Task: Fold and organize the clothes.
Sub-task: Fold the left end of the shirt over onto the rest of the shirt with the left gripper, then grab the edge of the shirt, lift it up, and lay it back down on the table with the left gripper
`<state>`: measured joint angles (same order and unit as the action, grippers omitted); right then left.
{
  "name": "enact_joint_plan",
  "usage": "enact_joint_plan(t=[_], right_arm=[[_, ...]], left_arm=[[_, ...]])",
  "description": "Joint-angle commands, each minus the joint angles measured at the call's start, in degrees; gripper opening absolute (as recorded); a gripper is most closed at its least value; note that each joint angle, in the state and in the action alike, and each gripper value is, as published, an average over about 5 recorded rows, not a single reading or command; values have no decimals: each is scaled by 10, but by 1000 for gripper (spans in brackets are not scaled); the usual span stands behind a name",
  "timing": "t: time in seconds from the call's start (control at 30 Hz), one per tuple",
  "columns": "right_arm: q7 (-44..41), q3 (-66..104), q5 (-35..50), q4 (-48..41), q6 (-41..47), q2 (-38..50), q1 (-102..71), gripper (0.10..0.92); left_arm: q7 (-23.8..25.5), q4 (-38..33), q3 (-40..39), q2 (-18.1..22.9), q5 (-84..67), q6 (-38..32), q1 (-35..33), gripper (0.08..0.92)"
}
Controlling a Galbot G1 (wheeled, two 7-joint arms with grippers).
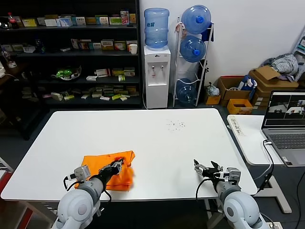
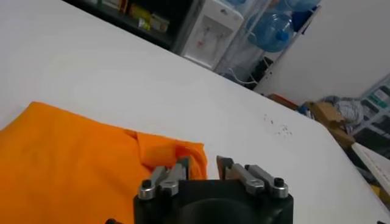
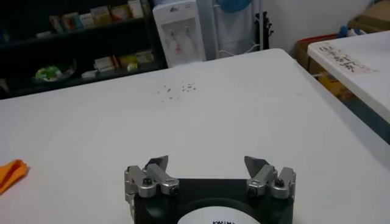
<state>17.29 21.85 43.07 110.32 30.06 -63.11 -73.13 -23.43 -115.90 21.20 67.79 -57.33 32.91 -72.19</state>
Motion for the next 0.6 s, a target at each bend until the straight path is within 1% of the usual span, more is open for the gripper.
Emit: enact_joint_plan(t=[0.03,0.17,0.27,0.37,0.47,0.6], right_arm=[[-2,0,1,0,-1,1,1,823],[-5,1,2,-1,-3,3,0,823],[-8,1,3,-2,-4,4,1,823],[-10,0,3,-5,-5,3,3,823],[-10,-4,2,-7,-5,0,6,823],[-10,-5,1,-5,-5,-2,6,823]], left_arm=[[35,-14,33,-63,17,3,-21,470],[96,5,101,-132,43,-11,-57,592],[149,45,163,-193,45,-24,-95,678],[193,87,200,-241,35,-33,-122,760],[222,122,199,-266,13,-35,-126,810],[239,158,171,-265,5,-37,-99,822]])
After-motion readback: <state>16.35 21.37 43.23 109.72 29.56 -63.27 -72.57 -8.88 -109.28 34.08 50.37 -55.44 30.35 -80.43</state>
